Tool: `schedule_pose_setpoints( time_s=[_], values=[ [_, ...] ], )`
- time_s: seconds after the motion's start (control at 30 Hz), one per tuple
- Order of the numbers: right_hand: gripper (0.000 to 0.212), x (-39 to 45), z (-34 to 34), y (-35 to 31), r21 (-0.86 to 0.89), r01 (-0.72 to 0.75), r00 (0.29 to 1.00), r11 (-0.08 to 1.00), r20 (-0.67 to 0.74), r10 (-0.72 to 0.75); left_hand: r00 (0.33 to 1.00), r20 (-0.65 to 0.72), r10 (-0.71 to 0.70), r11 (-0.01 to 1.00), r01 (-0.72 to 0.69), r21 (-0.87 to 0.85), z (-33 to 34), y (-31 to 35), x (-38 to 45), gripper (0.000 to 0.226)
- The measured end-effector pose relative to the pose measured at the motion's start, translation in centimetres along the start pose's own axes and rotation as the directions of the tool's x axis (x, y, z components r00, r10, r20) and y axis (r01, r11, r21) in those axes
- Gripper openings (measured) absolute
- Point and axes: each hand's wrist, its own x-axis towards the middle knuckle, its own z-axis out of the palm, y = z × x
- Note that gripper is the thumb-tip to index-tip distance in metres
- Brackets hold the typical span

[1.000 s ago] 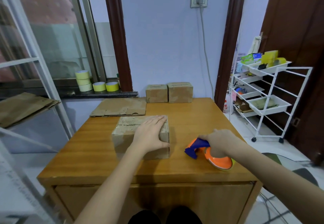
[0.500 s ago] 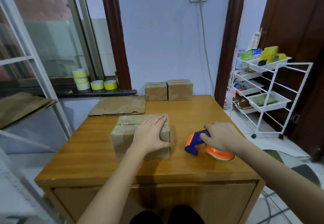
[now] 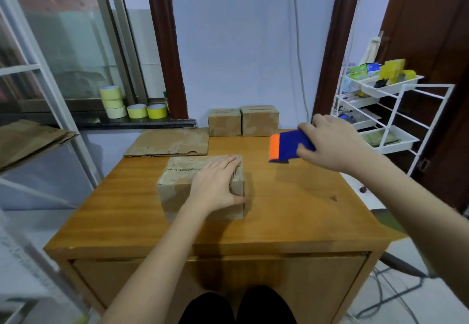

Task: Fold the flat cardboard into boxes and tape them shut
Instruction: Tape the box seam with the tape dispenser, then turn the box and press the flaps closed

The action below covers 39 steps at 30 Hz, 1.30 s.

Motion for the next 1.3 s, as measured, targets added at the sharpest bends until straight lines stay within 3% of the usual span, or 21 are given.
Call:
schedule_pose_setpoints(
  time_s=[0.03,0.1,0.27,0.4,0.53,0.63,0.87,0.97,1.07,1.17,1.23,1.3],
  values=[
    [0.040,0.3,-0.1,0.2,-0.055,0.037,0.998,0.998,-0.045,-0.039,1.000,0.001,-0.002,1.000,0.002,0.000,0.0,0.0,-0.1,0.102],
    [0.039,0.2,0.4,-0.5,-0.175,0.084,0.996,0.981,0.009,-0.084,1.000,0.005,-0.004,1.000,0.004,0.001,0.1,0.1,-0.1,0.102],
    [0.049,-1.3,5.1,-4.3,-0.189,0.072,0.994,0.979,0.096,-0.055,1.000,0.008,-0.005,1.000,0.005,0.014,0.0,0.2,0.0,0.102],
    [0.031,-1.1,8.5,-6.4,-0.278,0.203,0.970,0.939,0.186,-0.155,1.000,0.016,-0.008,1.000,0.007,0.019,0.0,0.1,0.1,0.103],
    [0.005,-1.6,9.1,-8.9,-0.446,0.347,0.927,0.825,0.294,-0.230,1.000,0.014,-0.007,1.000,0.007,0.026,0.0,0.2,0.0,0.103],
    [0.022,-2.1,10.0,-10.6,-0.485,0.457,0.877,0.746,0.384,-0.287,1.000,0.006,-0.008,1.000,0.007,0.026,0.1,0.1,0.0,0.103],
    [0.027,-3.0,10.5,-12.7,-0.531,0.546,0.805,0.648,0.546,-0.230,1.000,-0.003,0.000,1.000,0.001,0.015,0.0,0.1,-0.1,0.101],
    [0.033,-2.9,10.6,-12.9,-0.433,0.492,0.790,0.755,0.585,-0.180,1.000,-0.001,-0.003,1.000,0.003,0.019,-0.1,0.2,-0.2,0.101],
    [0.035,-2.5,9.9,-13.3,-0.308,0.382,0.823,0.871,0.542,-0.169,1.000,0.003,-0.005,1.000,0.005,0.013,-0.4,0.3,-0.4,0.101],
    [0.034,-2.0,9.0,-13.0,0.002,0.138,0.884,0.990,0.451,-0.124,1.000,-0.001,0.005,1.000,-0.005,0.005,-0.6,0.4,-0.8,0.101],
    [0.031,-1.9,8.3,-12.6,0.256,-0.073,0.923,0.964,0.383,-0.032,1.000,0.001,0.009,1.000,-0.009,-0.013,-0.7,0.4,-1.3,0.102],
    [0.028,-1.7,8.1,-12.3,0.510,-0.276,0.927,0.815,0.364,0.086,1.000,-0.009,-0.002,0.998,0.002,-0.056,-0.9,0.2,-1.8,0.102]
  ],
)
